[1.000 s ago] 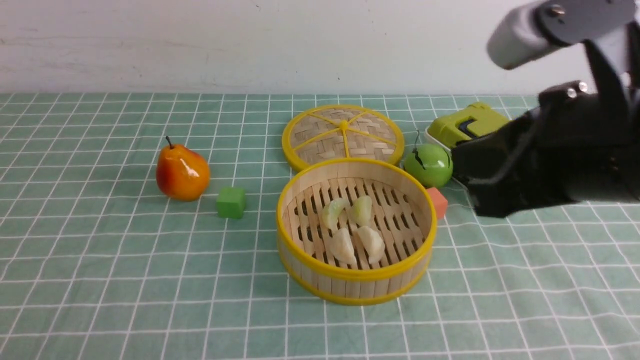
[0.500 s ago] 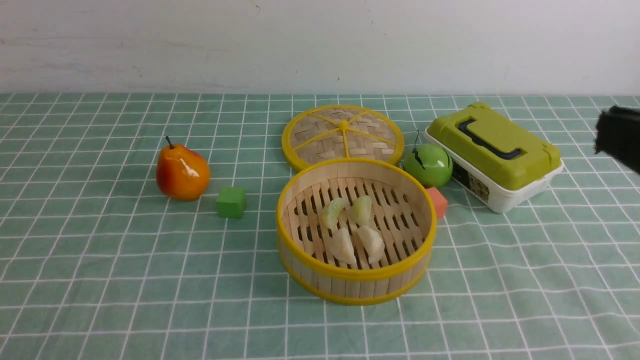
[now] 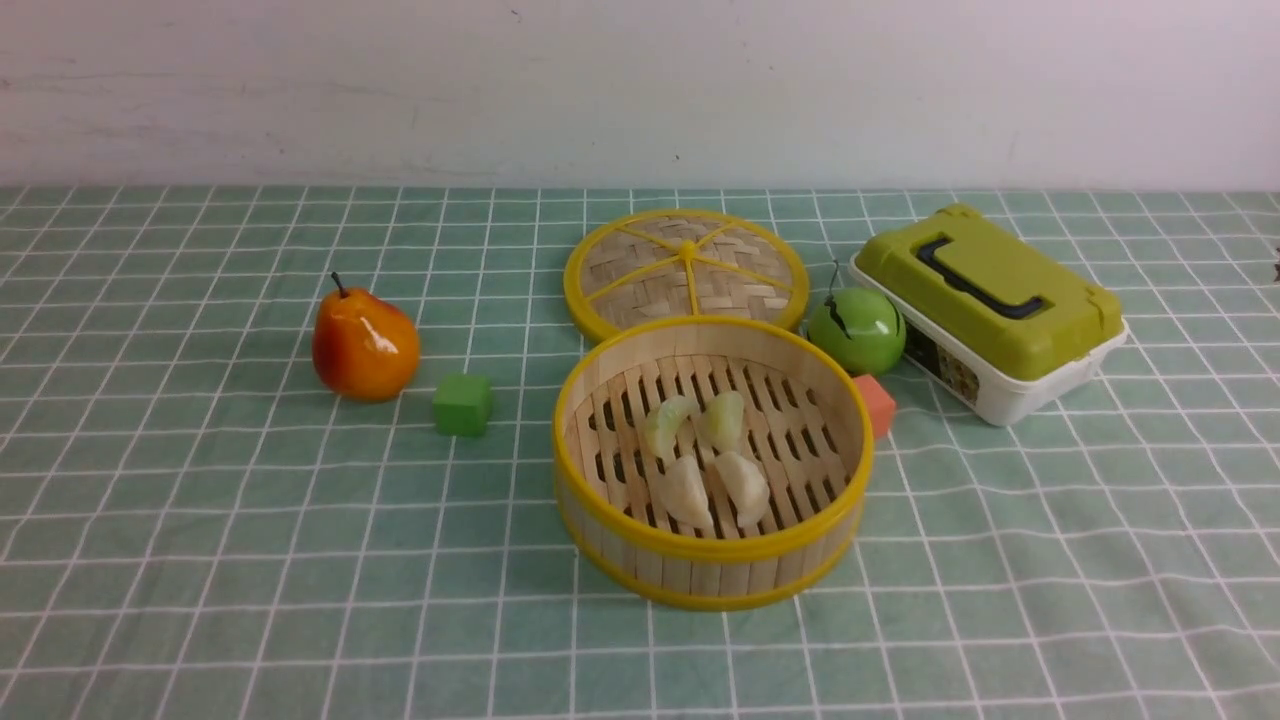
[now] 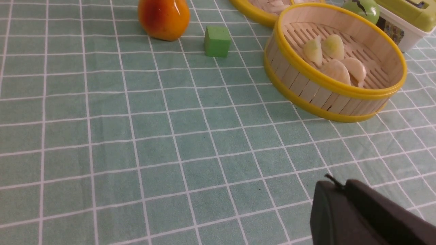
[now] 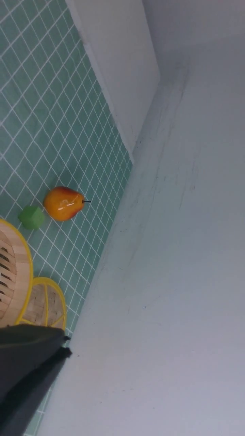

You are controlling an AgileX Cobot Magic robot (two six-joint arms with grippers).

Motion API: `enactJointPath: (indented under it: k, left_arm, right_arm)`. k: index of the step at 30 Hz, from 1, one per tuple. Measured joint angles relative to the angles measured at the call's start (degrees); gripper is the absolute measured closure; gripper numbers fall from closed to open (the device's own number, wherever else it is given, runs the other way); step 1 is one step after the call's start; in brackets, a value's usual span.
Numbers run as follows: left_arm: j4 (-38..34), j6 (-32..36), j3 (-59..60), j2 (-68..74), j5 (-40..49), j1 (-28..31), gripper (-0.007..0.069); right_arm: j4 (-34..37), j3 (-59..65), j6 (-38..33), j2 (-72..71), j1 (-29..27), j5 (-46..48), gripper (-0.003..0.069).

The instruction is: Put the dumplings into the steamer on the table with the blue tablecloth.

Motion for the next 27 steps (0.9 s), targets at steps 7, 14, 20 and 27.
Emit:
enactJointPath:
  k: [7, 14, 20, 27]
  left_arm:
    - [0.0, 0.0, 0.1, 0.0, 0.0, 0.0, 0.0586]
    - [0.0, 0.0, 0.1, 0.0, 0.0, 0.0, 0.0578]
    - [0.0, 0.0, 0.1, 0.0, 0.0, 0.0, 0.0571]
    - [0.0, 0.0, 0.1, 0.0, 0.0, 0.0, 0.0567]
  right_arm:
    - [2.6, 9.1, -2.6, -4.2, -2.6, -0.5, 0.0664]
    - [5.1, 27.3, -2.3, -15.5, -17.9, -3.6, 0.0663]
    - [4.8, 40.0, 2.9, -27.7, -34.2, -3.2, 0.0663]
    - [2.9, 46.2, 5.7, -34.2, -39.4, 4.2, 0.0663]
